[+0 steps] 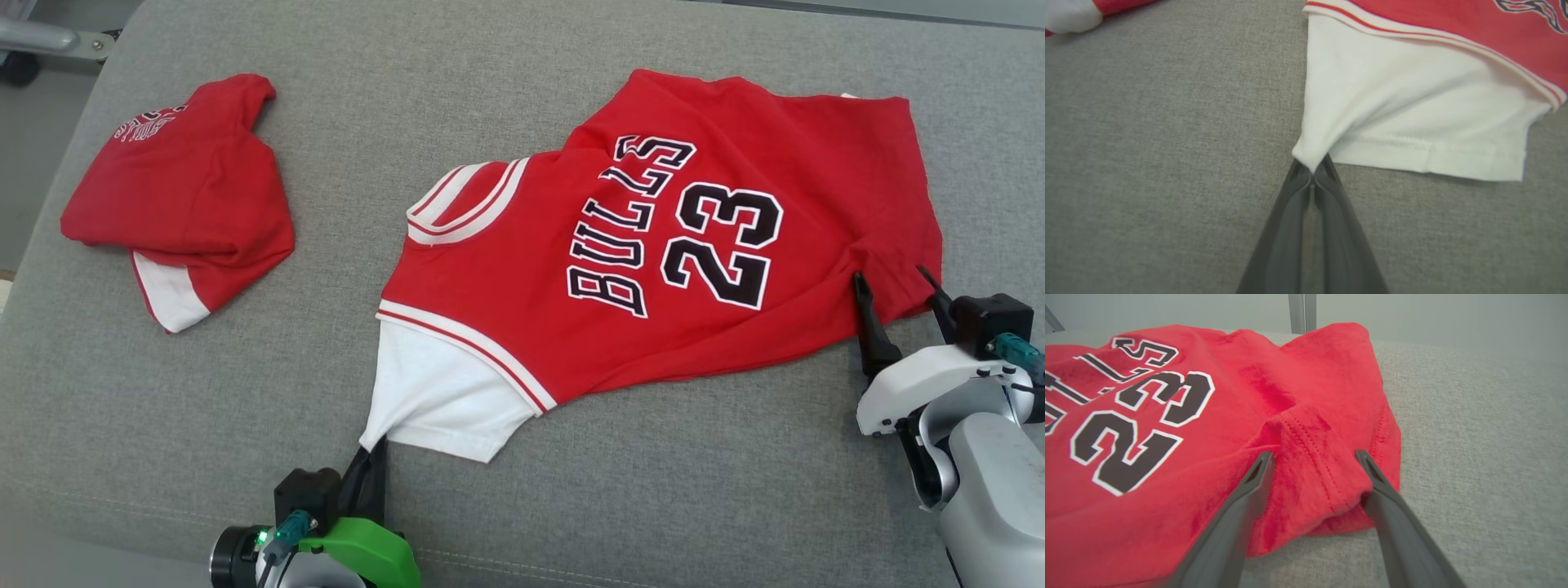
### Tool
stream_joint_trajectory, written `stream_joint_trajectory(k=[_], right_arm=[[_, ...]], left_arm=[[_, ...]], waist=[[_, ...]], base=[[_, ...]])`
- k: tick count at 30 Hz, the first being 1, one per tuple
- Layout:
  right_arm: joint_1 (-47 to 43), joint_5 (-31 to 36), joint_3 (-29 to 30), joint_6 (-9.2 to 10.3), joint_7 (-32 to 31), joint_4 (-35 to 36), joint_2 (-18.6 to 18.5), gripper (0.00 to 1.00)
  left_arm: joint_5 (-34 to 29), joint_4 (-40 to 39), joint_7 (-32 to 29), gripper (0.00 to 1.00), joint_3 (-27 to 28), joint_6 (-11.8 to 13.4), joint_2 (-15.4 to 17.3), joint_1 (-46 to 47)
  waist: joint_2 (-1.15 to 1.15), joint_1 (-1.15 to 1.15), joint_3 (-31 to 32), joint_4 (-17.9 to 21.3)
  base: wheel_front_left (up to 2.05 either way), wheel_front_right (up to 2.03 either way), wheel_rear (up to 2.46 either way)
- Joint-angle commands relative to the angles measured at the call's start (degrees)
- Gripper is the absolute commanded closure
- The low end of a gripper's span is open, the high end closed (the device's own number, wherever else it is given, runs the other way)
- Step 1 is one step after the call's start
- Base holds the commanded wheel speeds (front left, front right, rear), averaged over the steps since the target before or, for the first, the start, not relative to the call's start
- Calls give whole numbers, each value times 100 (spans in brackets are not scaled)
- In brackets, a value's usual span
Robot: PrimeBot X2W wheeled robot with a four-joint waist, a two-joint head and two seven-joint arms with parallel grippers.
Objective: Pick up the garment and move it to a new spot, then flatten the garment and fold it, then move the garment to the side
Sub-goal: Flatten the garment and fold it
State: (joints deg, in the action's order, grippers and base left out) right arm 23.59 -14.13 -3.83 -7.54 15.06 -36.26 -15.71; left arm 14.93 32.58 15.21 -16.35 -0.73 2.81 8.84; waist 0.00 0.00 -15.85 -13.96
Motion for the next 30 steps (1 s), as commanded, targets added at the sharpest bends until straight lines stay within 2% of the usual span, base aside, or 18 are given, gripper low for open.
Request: stream_joint_trajectory(k=[1, 18, 19, 20, 21, 22, 23, 30], right_arm=[[-75, -41, -7, 11, 15, 30, -36, 0], [-335, -51, 22, 11, 15, 318, 27, 0], [-341, -54, 34, 11, 15, 296, 31, 10], [-345, -49, 41, 11, 15, 273, 36, 55], [-341, -43, 70, 11, 15, 263, 42, 72], [-344, -44, 95, 11, 15, 231, 53, 94], [-346, -70, 132, 11, 15, 181, 77, 100], [-379, -125, 247, 11, 15, 107, 152, 100]], left_arm=[[18, 40, -14, 100, -1, 26, 19, 69], [-69, 106, -13, 100, -19, -18, 15, 31], [-76, 114, -13, 100, -19, -16, 15, 26], [-79, 121, -13, 100, -23, -16, 15, 21], [-81, 126, -13, 100, -25, -22, 15, 19], [-84, 130, -13, 100, -20, -27, 15, 18], [-86, 134, -13, 100, -16, -28, 16, 14], [-102, 163, -13, 100, 64, -54, 17, -67]], waist=[[0, 0, 4, 25], [0, 0, 127, 121], [0, 0, 135, 118], [0, 0, 142, 114], [0, 0, 149, 109], [0, 0, 157, 104], [0, 0, 168, 101], [0, 0, 332, 123]], base=[[0, 0, 0], [0, 0, 0], [0, 0, 0], [0, 0, 0], [0, 0, 0], [0, 0, 0], [0, 0, 0], [0, 0, 0]])
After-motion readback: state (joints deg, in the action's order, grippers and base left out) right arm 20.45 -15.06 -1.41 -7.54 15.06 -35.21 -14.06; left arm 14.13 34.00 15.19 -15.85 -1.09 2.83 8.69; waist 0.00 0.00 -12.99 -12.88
